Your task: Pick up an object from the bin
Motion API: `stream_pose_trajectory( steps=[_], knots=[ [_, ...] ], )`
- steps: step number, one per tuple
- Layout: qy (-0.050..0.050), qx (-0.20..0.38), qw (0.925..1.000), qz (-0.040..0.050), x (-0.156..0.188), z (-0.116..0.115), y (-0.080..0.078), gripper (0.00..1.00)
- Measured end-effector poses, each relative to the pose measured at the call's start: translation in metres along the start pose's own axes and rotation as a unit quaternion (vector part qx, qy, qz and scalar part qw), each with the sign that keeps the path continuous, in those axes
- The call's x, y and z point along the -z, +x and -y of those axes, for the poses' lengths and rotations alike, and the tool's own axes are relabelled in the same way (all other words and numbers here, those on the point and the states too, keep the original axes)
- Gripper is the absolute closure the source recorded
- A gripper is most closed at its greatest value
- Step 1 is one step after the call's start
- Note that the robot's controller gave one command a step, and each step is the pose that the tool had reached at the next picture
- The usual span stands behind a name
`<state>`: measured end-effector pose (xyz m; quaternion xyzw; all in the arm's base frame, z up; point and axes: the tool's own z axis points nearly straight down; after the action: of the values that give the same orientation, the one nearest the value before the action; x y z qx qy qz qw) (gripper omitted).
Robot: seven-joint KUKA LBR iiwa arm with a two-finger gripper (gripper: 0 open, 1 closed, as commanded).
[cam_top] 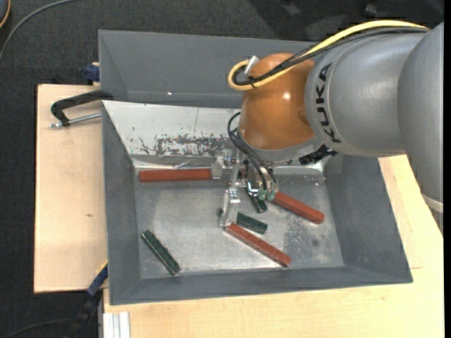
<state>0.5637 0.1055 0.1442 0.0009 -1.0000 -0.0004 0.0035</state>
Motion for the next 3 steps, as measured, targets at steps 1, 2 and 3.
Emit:
stream_pose_trajectory(
  steps=[1, 2, 3],
  knots=[
    [0.000, -0.049, 0.9988, 0.0027, -0.032, -0.010, -0.017, 0.00],
    [0.000, 0.111, 0.9938, 0.0055, -0.072, 0.012, -0.028, 0.00],
    [0.002, 0.215, 0.9765, 0.0033, -0.066, 0.074, 0.002, 0.00]
  ],
)
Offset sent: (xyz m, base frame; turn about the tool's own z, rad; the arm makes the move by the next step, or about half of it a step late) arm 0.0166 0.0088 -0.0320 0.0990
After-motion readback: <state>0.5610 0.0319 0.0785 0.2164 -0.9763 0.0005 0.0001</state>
